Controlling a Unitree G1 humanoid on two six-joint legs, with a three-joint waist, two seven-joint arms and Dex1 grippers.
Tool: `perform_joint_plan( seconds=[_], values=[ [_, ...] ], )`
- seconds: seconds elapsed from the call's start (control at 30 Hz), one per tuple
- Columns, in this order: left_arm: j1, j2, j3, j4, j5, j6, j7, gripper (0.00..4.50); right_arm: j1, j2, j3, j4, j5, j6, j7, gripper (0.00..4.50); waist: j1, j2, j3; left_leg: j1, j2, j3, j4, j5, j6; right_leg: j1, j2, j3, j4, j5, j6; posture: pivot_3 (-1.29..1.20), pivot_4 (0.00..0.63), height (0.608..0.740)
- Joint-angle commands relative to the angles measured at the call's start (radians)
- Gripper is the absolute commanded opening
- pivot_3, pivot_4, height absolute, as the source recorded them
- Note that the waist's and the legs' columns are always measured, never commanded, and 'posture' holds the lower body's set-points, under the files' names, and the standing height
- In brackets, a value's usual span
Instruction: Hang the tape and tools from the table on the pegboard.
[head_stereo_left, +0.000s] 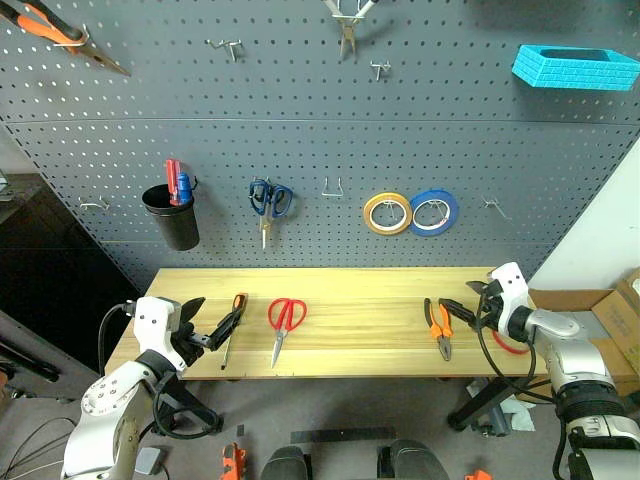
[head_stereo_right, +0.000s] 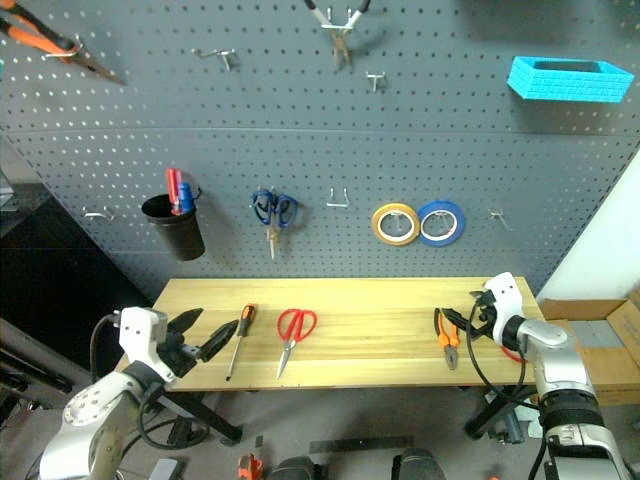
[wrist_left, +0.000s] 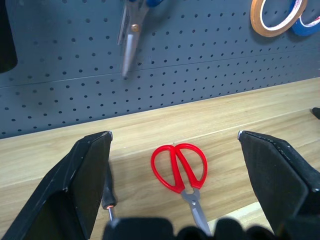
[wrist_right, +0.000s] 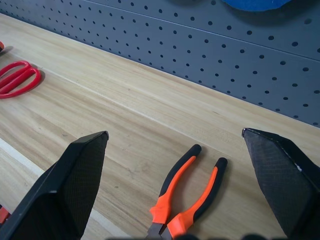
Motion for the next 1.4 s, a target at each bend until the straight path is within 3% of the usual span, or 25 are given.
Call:
perform_joint_plan(
  seconds=[0.03,0.37,0.6,0.8,1.03,1.2,1.4],
  values=[
    [0.006,0.014,0.005,-0.058,-0.005,-0.001,-0.013,4.34,-0.002,-0.02,-0.026,-0.043,0.023,0.0,0.005,4.5,0.0,-0.001,0.003,0.0,0.0,0.0,0.0,0.0,0.0,0.0,0.0,0.0,0.0,0.0,0.0,-0.03,0.023,0.74],
    [0.016,0.017,-0.038,-0.162,-0.038,0.066,-0.051,4.34,0.059,-0.037,-0.042,-0.132,0.049,0.057,-0.015,4.5,0.0,-0.003,0.026,-0.001,0.0,0.0,0.0,-0.001,-0.001,-0.001,0.0,0.0,0.0,0.0,0.0,-0.05,0.065,0.74],
    [-0.025,0.086,-0.269,-0.318,-0.035,0.206,-0.158,4.34,0.026,-0.084,-0.078,-0.126,0.028,0.211,-0.13,4.5,0.001,-0.003,0.084,-0.002,0.0,0.001,0.001,-0.001,-0.001,-0.003,-0.001,0.002,0.0,0.0,0.0,-0.06,0.177,0.74],
    [-0.117,0.027,-0.433,-0.291,0.027,0.22,-0.137,4.34,-0.041,-0.179,-0.016,0.016,-0.039,0.306,-0.115,4.5,0.001,-0.011,0.13,-0.011,-0.001,0.003,0.002,0.005,0.008,-0.008,0.001,0.008,0.002,0.0,0.0,-0.07,0.239,0.74],
    [-0.25,-0.131,-0.612,-0.195,0.136,0.195,-0.087,4.34,-0.203,-0.201,0.076,0.288,-0.129,0.246,-0.061,4.5,-0.001,-0.017,0.174,-0.014,-0.001,0.011,0.001,-0.003,0.021,-0.012,0.008,0.024,0.002,0.0,0.005,-0.08,0.282,0.74],
    [-0.32,-0.195,-0.659,-0.169,0.143,0.206,-0.1,4.34,-0.278,-0.198,0.111,0.431,-0.171,0.221,-0.054,4.5,0.0,-0.021,0.19,-0.016,-0.001,0.012,0.002,-0.003,0.022,-0.015,0.008,0.026,0.002,0.002,0.01,-0.08,0.296,0.74],
    [-0.332,-0.194,-0.659,-0.202,0.133,0.224,-0.104,4.34,-0.337,-0.181,0.106,0.578,-0.197,0.207,-0.113,4.5,-0.001,-0.02,0.203,-0.016,-0.001,0.012,0.002,-0.004,0.022,-0.015,0.008,0.026,0.002,0.002,0.01,-0.07,0.302,0.74]
  ],
)
